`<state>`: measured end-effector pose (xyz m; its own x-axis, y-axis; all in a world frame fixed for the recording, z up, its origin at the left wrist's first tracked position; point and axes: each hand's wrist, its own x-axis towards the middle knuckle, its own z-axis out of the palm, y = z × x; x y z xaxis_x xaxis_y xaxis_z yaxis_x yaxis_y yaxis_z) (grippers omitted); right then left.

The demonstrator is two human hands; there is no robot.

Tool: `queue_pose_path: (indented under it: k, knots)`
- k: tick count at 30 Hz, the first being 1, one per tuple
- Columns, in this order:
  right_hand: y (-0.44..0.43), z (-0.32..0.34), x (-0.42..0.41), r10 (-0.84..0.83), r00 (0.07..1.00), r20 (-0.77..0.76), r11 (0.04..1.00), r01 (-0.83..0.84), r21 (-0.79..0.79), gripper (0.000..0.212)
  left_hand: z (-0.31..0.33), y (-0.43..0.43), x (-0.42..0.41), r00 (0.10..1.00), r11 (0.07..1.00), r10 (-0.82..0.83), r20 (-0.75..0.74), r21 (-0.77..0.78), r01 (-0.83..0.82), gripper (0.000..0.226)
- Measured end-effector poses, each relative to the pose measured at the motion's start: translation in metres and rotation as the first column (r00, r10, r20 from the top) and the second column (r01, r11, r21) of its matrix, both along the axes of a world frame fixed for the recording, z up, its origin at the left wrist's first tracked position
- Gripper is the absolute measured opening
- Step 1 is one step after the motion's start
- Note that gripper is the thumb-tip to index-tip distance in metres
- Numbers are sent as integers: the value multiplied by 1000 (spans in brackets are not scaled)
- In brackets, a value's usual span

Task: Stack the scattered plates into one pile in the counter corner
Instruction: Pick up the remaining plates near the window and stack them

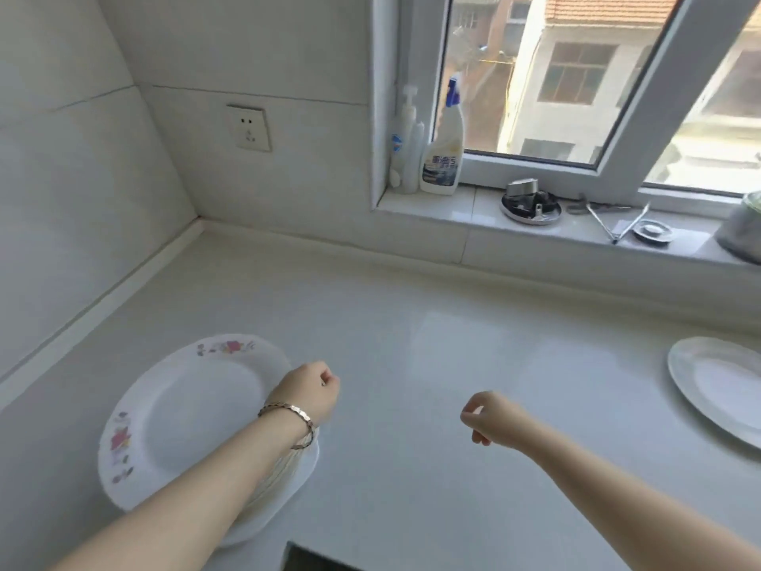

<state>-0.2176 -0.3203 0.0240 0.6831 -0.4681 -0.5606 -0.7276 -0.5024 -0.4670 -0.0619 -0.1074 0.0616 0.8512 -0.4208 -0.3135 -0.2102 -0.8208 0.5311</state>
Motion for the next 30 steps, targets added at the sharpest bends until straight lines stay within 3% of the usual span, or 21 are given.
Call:
queue_pose_path:
  k: [6,10,15,20,23,26,30]
  knots:
    - [-115,-21,-119,-282,959,-16,959,282,20,21,-15,-135,-57,978,979,-198,-71,40,201,26]
    - [-196,-36,-202,-415,909,-44,909,416,13,11,-27,-225,-107,961,964,-252,-117,62,260,23]
    - [-291,-48,-278,-643,766,-34,766,643,15,15,-40,-317,-170,945,947,-281,-167,109,301,20]
    - [-363,-71,-308,-848,529,-6,526,844,108,16,-51,-367,-208,939,933,-293,-182,158,322,20]
    - [-385,-81,-309,-953,303,-23,284,916,283,34,-57,-381,-210,944,931,-273,-186,197,308,21]
    - [-395,-91,-304,-993,61,-105,1,867,499,42,-66,-386,-208,951,940,-226,-212,208,270,24]
    - [-396,-100,-297,-988,-83,-132,-146,785,602,43,-74,-380,-204,958,951,-182,-220,207,228,21]
